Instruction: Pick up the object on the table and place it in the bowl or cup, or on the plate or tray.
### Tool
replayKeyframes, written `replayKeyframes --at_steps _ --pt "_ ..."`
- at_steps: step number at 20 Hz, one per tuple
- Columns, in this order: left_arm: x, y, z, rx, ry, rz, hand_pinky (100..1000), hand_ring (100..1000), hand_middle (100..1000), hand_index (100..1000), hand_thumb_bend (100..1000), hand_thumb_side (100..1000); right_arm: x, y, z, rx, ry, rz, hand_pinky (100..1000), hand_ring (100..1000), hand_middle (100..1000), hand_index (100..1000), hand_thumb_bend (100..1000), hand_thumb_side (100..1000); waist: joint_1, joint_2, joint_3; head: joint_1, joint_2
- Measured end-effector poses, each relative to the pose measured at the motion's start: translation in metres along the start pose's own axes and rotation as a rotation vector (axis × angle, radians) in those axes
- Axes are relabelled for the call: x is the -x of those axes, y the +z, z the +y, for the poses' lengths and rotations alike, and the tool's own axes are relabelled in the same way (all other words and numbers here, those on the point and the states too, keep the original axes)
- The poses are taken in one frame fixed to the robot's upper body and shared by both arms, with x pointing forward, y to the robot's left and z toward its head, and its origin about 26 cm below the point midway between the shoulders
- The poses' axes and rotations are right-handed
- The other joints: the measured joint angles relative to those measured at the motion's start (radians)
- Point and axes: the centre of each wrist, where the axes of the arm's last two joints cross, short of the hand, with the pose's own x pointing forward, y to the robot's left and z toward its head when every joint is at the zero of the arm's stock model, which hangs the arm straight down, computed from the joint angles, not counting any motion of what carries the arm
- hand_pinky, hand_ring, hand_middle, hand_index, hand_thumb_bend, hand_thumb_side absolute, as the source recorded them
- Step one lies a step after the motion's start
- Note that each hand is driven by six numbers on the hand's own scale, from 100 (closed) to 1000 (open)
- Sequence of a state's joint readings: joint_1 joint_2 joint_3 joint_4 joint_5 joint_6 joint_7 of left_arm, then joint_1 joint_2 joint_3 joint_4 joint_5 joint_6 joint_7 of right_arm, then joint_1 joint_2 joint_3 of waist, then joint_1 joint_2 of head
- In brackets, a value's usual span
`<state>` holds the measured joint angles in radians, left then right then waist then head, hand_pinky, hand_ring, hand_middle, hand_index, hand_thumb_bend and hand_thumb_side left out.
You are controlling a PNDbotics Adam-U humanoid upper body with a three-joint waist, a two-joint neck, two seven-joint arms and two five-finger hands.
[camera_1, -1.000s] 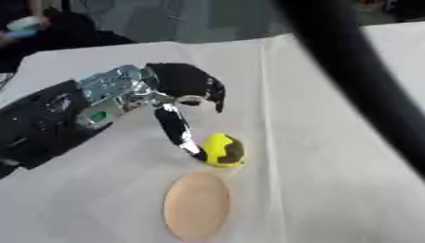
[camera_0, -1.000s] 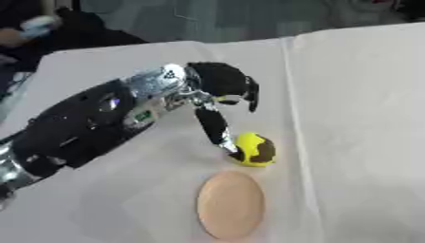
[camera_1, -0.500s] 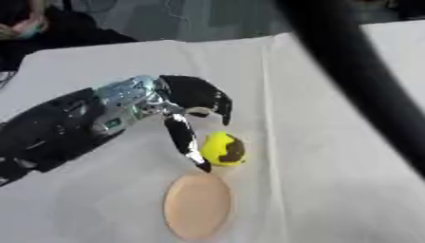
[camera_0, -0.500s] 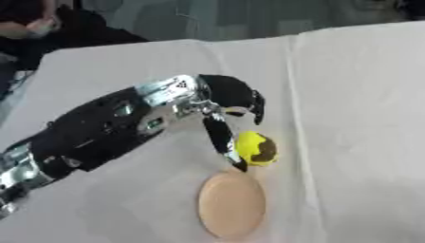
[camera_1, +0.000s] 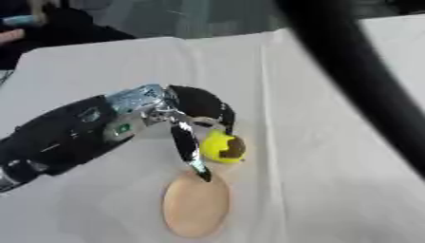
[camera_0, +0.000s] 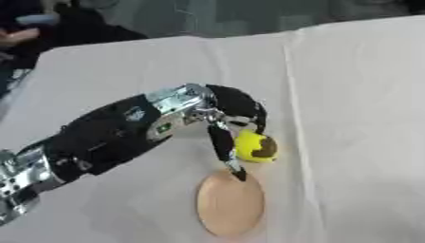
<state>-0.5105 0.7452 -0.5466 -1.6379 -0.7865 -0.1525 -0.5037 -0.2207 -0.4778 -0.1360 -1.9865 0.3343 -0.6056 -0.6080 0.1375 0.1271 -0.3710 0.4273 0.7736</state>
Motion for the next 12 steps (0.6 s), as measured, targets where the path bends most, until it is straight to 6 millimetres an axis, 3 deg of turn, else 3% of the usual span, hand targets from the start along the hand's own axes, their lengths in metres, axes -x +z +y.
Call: replayKeyframes --at_steps 4,5,7,8,9,11,12 --pt "0.0012 -0.0009 -0.0024 0.007 -0.008 0.002 468 624 674 738 631 564 0.0 0.0 0.0 0.0 0.0 0.0 457 489 534 627 550 628 0.0 0.002 -0.001 0.005 0.0" --pt "0.0014 -0.001 -0.0028 0.006 -0.011 0.002 322 503 561 698 494 608 0.0 0.0 0.0 0.0 0.0 0.0 457 488 534 626 548 628 0.0 0.002 -0.001 0.005 0.0" --pt "0.0012 -0.0019 -0.0033 -0.004 -0.009 0.0 157 384 465 642 356 702 0.0 0.0 0.0 0.0 0.0 0.0 457 488 534 626 548 628 0.0 0.002 -0.001 0.005 0.0" --pt "0.0009 -0.0022 -0.0034 -0.013 -0.007 -0.001 145 374 457 636 346 712 0.0 0.0 0.0 0.0 0.0 0.0 457 488 534 626 548 628 0.0 0.002 0.0 0.005 0.0" --pt "0.0006 -0.0024 -0.0036 -0.022 -0.005 -0.001 100 274 362 582 272 775 0.0 0.0 0.0 0.0 0.0 0.0 457 487 533 626 547 627 0.0 0.002 0.0 0.005 0.0" --pt "0.0006 -0.0025 -0.0039 -0.04 0.004 0.0 100 180 282 531 247 790 0.0 0.0 0.0 0.0 0.0 0.0 456 487 534 626 545 627 0.0 0.002 0.001 0.005 0.0" --pt "0.0008 -0.0025 -0.0043 -0.045 0.008 0.003 100 198 297 542 252 786 0.0 0.0 0.0 0.0 0.0 0.0 456 487 534 626 540 626 0.0 0.002 0.001 0.005 0.0"
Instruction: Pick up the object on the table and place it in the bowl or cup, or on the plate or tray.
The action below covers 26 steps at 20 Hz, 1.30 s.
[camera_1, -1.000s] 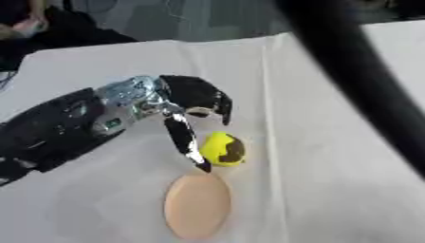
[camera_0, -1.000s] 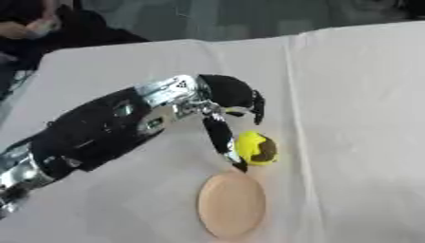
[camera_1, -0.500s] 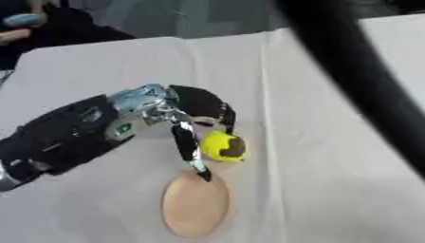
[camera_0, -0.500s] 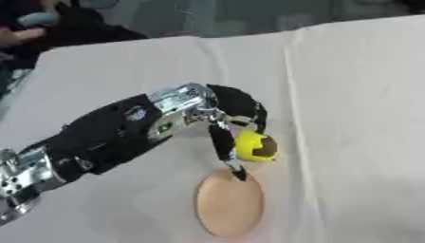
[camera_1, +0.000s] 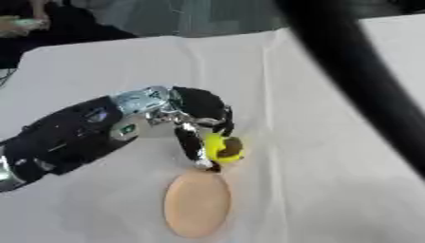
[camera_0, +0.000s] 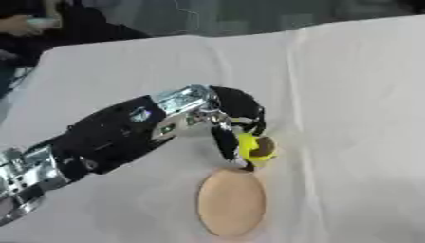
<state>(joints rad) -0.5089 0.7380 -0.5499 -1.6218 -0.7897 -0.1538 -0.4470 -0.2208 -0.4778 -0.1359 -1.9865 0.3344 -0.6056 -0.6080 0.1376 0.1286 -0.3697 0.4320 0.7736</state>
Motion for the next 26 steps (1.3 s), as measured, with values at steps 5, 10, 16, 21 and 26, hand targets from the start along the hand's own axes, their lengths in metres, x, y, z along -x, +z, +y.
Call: replayKeyframes --at_steps 5,10,16,21,26 --pt "0.0 0.0 -0.005 0.001 0.019 0.004 100 297 382 559 373 718 0.0 0.0 0.0 0.0 0.0 0.0 456 487 534 626 545 626 0.0 0.0 0.002 0.0 0.0" --pt "0.003 -0.001 -0.008 0.063 0.037 0.035 469 655 676 724 518 608 0.0 0.0 0.0 0.0 0.0 0.0 457 487 533 626 548 625 0.0 0.0 0.002 0.001 0.0" --pt "0.003 -0.001 -0.006 0.111 0.011 0.059 364 604 647 719 334 600 0.0 0.0 0.0 0.0 0.001 0.0 458 487 533 626 549 625 0.0 0.0 0.002 0.001 0.0" --pt "0.003 -0.001 -0.007 0.111 0.007 0.068 100 255 378 612 140 682 0.0 0.0 0.0 0.001 0.001 0.0 458 486 533 626 557 631 0.0 0.0 0.002 0.001 0.001" --pt "0.005 -0.001 -0.011 0.117 0.031 0.088 100 100 173 450 165 794 0.0 0.0 -0.002 0.003 0.006 -0.001 458 486 533 625 557 631 0.0 0.0 0.005 0.001 0.001"
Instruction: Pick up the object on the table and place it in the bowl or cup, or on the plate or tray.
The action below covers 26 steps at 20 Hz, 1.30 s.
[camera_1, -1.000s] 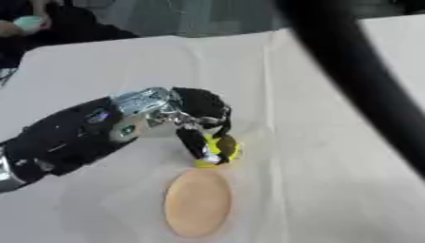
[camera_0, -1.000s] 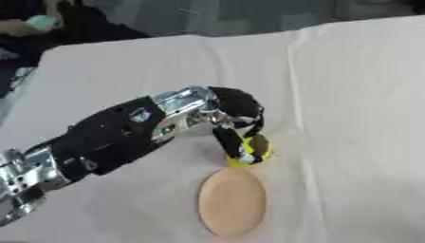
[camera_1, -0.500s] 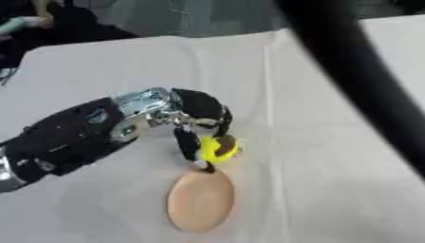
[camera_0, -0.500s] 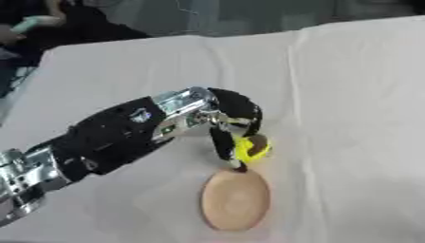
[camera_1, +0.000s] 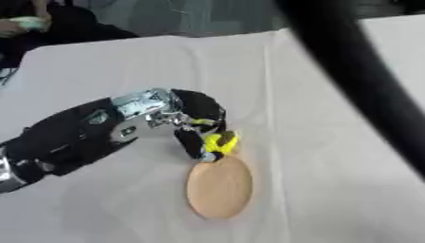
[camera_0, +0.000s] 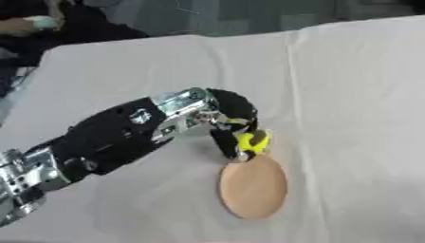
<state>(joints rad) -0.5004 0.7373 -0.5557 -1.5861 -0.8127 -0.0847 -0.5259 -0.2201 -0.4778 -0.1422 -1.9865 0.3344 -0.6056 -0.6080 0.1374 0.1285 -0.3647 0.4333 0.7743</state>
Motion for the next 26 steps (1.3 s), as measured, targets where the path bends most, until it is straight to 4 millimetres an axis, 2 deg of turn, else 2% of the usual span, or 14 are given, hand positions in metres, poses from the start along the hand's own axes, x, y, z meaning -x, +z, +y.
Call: replayKeyframes --at_steps 1,4,9,20,26 --pt "0.0 0.0 -0.001 -0.001 0.009 0.0 100 100 100 379 177 794 0.0 0.0 0.0 0.0 0.0 0.0 457 486 533 625 554 631 0.0 0.0 0.003 0.001 0.0" --pt "0.0 0.0 -0.001 -0.009 0.035 0.0 100 100 100 360 174 781 0.0 0.0 0.0 -0.001 0.001 0.001 457 486 533 625 551 631 -0.001 0.0 0.007 0.007 0.0" --pt "-0.001 0.006 0.006 -0.035 0.026 0.0 100 100 100 355 166 777 0.0 0.003 -0.001 -0.007 0.006 0.007 457 486 533 624 549 629 -0.006 -0.003 0.019 0.007 0.0" --pt "-0.004 0.034 0.044 -0.087 -0.092 0.051 100 100 100 358 160 782 -0.001 0.01 -0.004 -0.027 0.025 0.019 457 486 532 623 547 628 -0.009 -0.017 0.036 0.007 0.0" --pt "-0.018 0.037 0.049 -0.089 -0.071 -0.012 100 100 100 360 163 776 -0.001 0.01 -0.004 -0.031 0.029 0.017 458 486 531 621 550 626 -0.009 -0.018 0.039 0.007 0.0"
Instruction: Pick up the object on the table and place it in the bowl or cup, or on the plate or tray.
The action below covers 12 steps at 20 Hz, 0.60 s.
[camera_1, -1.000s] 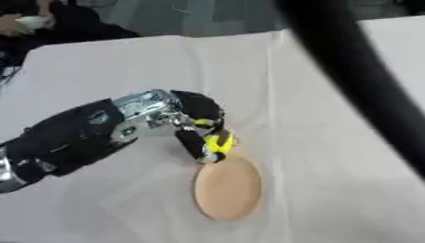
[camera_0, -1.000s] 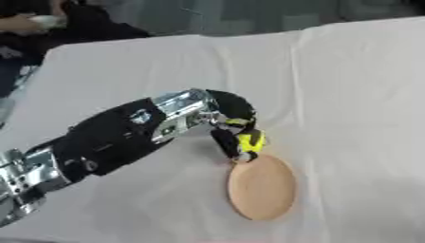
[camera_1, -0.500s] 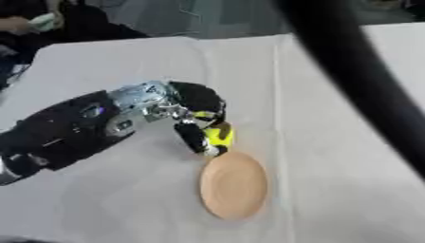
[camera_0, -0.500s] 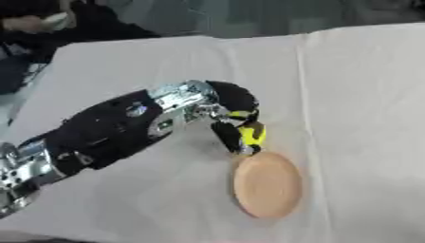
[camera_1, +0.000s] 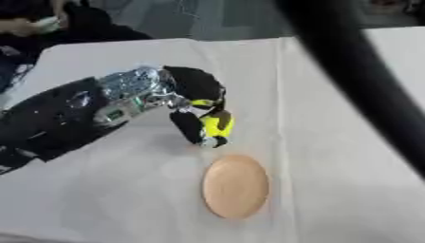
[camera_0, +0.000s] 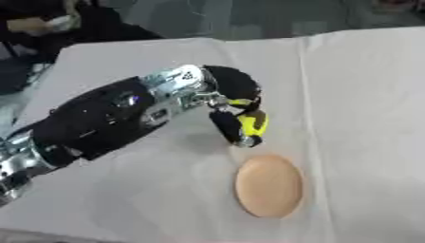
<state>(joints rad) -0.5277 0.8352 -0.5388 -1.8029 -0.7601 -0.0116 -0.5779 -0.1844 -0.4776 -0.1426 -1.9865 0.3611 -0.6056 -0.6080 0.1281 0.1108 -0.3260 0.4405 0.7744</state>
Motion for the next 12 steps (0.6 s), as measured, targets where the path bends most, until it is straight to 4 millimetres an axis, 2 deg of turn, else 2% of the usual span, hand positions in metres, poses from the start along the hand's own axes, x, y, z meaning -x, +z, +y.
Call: replayKeyframes --at_steps 6,12 --pt "-0.015 0.0 0.001 0.004 -0.005 -0.064 100 100 100 356 155 779 0.0 0.0 0.0 0.0 0.0 0.0 458 486 532 621 549 627 0.0 -0.005 0.0 0.0 0.0" --pt "-0.02 -0.003 -0.004 0.012 -0.014 -0.054 100 100 100 359 156 775 0.0 0.0 0.0 0.0 0.0 0.0 459 487 532 622 553 628 0.0 -0.005 -0.001 0.0 0.0"
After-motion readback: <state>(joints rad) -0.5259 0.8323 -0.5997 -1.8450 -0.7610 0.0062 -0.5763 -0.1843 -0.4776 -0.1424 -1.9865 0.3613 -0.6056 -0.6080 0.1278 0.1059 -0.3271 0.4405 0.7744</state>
